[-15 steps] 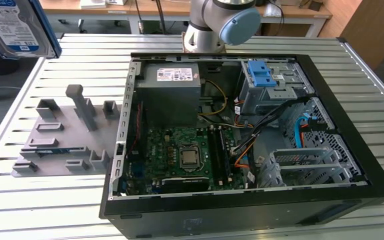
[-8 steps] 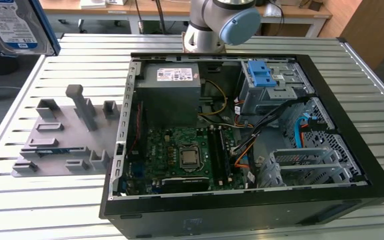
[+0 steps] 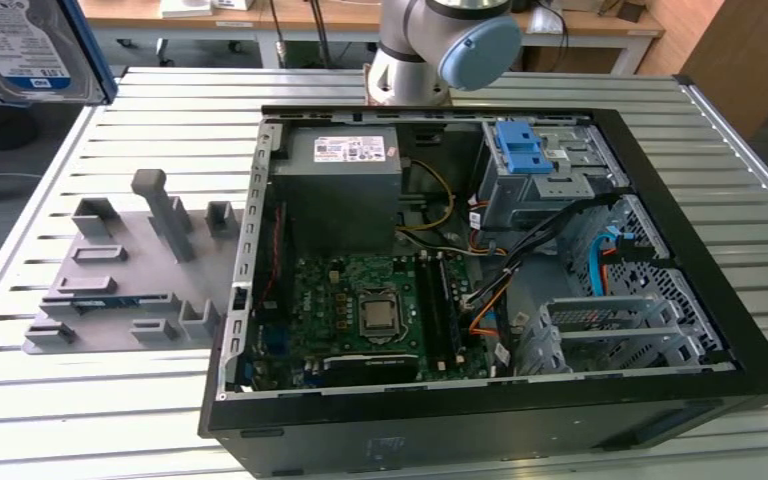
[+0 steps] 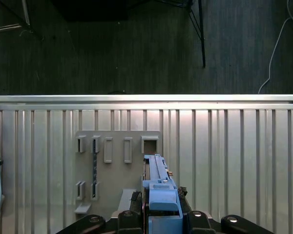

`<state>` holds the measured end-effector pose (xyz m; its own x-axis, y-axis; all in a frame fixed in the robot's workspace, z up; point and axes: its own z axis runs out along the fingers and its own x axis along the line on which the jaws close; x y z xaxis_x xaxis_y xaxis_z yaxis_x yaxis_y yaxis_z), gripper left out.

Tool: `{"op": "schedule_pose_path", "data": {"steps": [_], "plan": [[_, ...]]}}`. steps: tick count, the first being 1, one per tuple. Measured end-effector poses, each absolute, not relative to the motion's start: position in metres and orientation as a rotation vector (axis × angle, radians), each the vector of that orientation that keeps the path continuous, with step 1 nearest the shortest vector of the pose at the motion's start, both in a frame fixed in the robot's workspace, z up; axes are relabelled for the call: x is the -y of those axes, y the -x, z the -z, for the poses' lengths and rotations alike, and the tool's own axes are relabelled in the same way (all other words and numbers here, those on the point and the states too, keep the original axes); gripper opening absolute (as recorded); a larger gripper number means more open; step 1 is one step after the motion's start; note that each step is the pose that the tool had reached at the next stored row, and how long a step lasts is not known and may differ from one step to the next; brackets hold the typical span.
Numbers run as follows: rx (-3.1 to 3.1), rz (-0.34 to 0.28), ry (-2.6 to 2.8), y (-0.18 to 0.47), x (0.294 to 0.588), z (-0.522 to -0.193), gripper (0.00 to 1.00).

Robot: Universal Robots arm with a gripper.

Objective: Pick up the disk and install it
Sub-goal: 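Pick up the disk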

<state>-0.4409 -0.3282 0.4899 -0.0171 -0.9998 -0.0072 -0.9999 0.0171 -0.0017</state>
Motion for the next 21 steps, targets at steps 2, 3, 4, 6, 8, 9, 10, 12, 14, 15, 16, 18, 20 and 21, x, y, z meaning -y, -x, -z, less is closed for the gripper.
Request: {"op": "schedule_pose_path", "data": {"steps": [2, 3, 4, 6, 8, 9, 10, 12, 14, 15, 16, 18, 20, 21], "plan": [[-2.236, -0.006, 2.198, 0.441, 0.328, -0.492, 0.37], [-2.236, -0.006, 2.198, 0.441, 0.328, -0.493, 0.37], [-2.236, -0.006, 2.198, 0.441, 0.328, -0.494, 0.37], [-2.236, -0.006, 2.198, 0.441, 0.328, -0.495, 0.37], [-2.236, -0.006, 2.198, 0.441, 0.328, -0.497, 0.37], [-2.236, -0.006, 2.198, 0.441, 0.328, -0.497, 0.37], [-2.236, -0.006, 2.198, 0.441, 0.328, -0.498, 0.37], [-2.236, -0.006, 2.198, 0.441, 0.328, -0.5, 0.37], [-2.236, -0.006, 2.198, 0.441, 0.328, -0.501, 0.37], [-2.236, -0.006, 2.198, 0.441, 0.328, -0.501, 0.37], [-2.236, -0.006, 2.198, 0.441, 0.328, -0.502, 0.37], [-2.236, -0.006, 2.198, 0.441, 0.328, -0.503, 0.37], [-2.236, -0.006, 2.198, 0.441, 0.328, -0.505, 0.37], [-2.236, -0.006, 2.198, 0.441, 0.328, -0.505, 0.37]]}}
